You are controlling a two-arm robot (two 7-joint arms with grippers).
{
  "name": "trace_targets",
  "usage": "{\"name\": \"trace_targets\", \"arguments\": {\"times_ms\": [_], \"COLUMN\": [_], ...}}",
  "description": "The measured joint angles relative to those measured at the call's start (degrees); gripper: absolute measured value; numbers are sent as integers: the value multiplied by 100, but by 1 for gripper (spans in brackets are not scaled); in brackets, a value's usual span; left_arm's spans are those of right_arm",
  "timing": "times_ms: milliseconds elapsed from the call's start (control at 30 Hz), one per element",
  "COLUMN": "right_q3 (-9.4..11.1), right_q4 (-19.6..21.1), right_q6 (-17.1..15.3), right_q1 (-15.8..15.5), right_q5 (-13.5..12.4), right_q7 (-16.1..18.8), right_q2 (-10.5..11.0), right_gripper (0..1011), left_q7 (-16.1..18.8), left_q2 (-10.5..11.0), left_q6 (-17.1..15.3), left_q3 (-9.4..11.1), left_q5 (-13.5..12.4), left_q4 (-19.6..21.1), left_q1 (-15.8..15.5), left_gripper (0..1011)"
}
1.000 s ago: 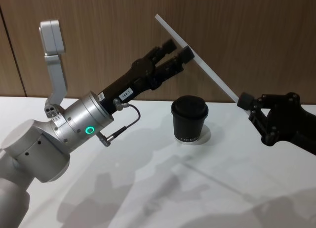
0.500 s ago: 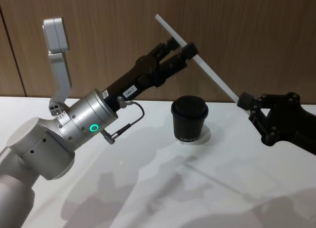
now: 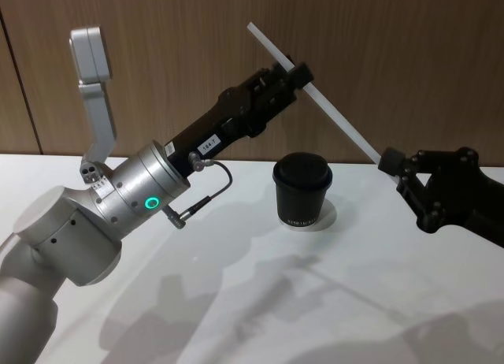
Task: Pick up the straw with one hand, pass it to the other hand, and insert it into the cup.
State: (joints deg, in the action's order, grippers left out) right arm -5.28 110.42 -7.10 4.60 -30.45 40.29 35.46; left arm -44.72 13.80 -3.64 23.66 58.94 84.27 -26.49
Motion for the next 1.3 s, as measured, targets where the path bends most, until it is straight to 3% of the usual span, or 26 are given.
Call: {"name": "trace_targets", "arguments": {"times_ms": [433, 1167, 1300], "right_q3": [0, 0, 0], "right_q4": [0, 0, 0], "right_q6": [0, 0, 0], "right_q1": [0, 0, 0], "right_q5": [0, 0, 0], "right_q7": [0, 0, 0], "right_q2": [0, 0, 0], "right_gripper": [0, 0, 74], "left_q7": [-7, -6, -4], "left_q2": [-9, -9, -8], "left_q6": [7, 10, 10], "left_q3": [9, 9, 8], "left_q5": [8, 8, 8], "left_q4": [-9, -11, -11], "left_q1": [-8, -14, -13], "left_gripper": [116, 0, 0]}}
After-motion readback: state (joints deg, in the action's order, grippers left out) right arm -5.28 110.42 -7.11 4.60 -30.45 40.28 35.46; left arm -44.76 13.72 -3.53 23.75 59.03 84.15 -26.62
